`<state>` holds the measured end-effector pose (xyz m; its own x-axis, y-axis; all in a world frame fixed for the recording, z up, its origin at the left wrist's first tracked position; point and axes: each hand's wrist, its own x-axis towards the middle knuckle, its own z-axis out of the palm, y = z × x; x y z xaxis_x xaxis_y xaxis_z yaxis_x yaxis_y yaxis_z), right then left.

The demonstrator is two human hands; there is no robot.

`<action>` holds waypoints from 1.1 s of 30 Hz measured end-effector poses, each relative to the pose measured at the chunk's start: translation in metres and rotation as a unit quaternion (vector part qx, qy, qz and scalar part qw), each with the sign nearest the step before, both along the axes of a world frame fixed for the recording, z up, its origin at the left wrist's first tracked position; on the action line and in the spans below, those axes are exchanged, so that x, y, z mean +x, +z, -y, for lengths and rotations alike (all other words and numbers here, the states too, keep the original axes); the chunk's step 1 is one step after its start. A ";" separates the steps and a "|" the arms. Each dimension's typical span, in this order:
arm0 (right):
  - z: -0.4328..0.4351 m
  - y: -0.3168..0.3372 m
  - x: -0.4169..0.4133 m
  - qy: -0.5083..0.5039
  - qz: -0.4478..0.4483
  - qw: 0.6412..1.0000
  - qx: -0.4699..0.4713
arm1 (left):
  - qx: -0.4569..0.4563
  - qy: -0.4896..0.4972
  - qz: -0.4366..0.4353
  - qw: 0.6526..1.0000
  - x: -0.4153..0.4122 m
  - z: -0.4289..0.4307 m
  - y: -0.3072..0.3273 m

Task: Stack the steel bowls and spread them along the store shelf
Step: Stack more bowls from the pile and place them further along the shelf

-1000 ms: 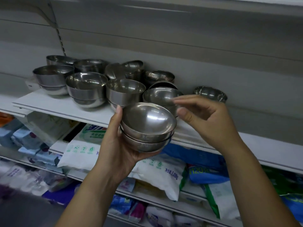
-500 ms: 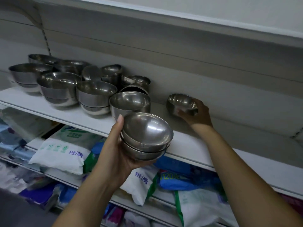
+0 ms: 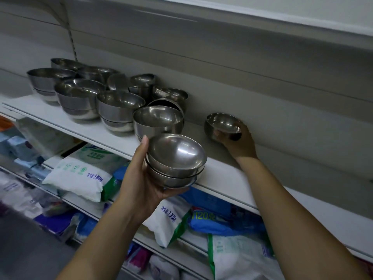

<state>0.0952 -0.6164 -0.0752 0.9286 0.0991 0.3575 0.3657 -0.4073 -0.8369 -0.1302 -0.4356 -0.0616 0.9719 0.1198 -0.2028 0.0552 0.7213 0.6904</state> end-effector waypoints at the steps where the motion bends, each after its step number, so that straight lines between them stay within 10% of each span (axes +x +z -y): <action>1: -0.001 0.001 -0.001 -0.005 -0.007 1.000 -0.003 | -0.001 0.005 0.002 1.000 -0.001 0.000 -0.001; 11: -0.075 0.038 -0.063 0.078 0.079 0.994 0.002 | 0.036 0.102 -0.005 0.994 -0.021 -0.029 0.001; 22: -0.137 0.075 -0.027 0.170 -0.251 0.953 -0.011 | 0.062 0.156 -0.014 0.986 -0.031 -0.062 0.013; 33: -0.141 0.074 -0.026 0.196 -0.288 0.935 0.066 | 0.057 0.157 -0.004 0.986 -0.032 -0.071 0.014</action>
<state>0.0691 -0.4749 -0.0007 0.8720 0.4633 -0.1579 -0.0615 -0.2162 -0.9744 -0.1618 -0.3645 -0.0477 0.8822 0.4361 -0.1776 -0.1528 0.6218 0.7681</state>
